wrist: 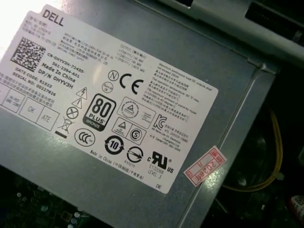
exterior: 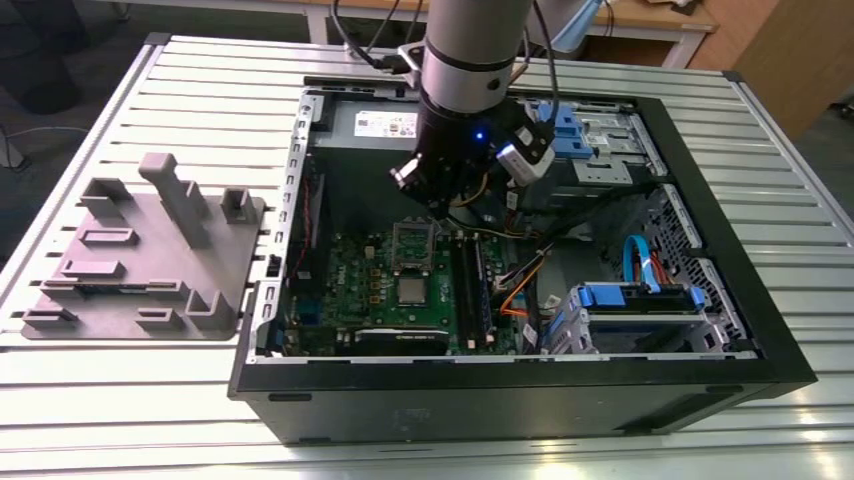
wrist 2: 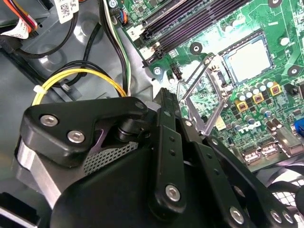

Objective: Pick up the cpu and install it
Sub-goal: 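Close the cpu cover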

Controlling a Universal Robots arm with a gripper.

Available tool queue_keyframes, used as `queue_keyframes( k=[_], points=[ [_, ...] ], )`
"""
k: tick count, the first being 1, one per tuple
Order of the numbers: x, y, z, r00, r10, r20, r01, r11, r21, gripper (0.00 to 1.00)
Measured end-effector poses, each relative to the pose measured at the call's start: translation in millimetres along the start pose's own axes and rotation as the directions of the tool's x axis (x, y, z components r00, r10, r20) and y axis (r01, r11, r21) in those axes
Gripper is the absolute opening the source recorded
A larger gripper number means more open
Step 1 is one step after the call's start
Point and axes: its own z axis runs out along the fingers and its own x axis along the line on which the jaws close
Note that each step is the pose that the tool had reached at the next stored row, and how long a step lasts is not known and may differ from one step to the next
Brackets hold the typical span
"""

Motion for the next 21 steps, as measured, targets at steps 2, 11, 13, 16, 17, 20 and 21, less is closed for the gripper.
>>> queue_keyframes(
  k=[2,11,13,16,17,20,21],
  points=[
    [1.2,0.4,-0.1,1.0,-0.004,-0.0005,0.004,1.0,0.0013,0.1],
    [5.1,1.7,-1.6,0.9999,-0.014,-0.0059,0.014,0.9998,0.0106,0.1],
    [5.2,1.7,-2.9,0.9999,-0.014,-0.0059,0.014,0.9998,0.0106,0.1],
    [5.4,1.4,-5.1,0.9999,-0.014,-0.0061,0.014,0.9998,0.0109,0.1],
    [5.5,1.2,-5.4,0.9999,-0.014,-0.0062,0.014,0.9998,0.0112,0.1],
    [5.6,0.8,-5.5,0.9999,-0.014,-0.0064,0.014,0.9998,0.0118,0.1],
    [5.7,0.6,-5.5,0.9999,-0.014,-0.0066,0.014,0.9998,0.012,0.1]
  ],
)
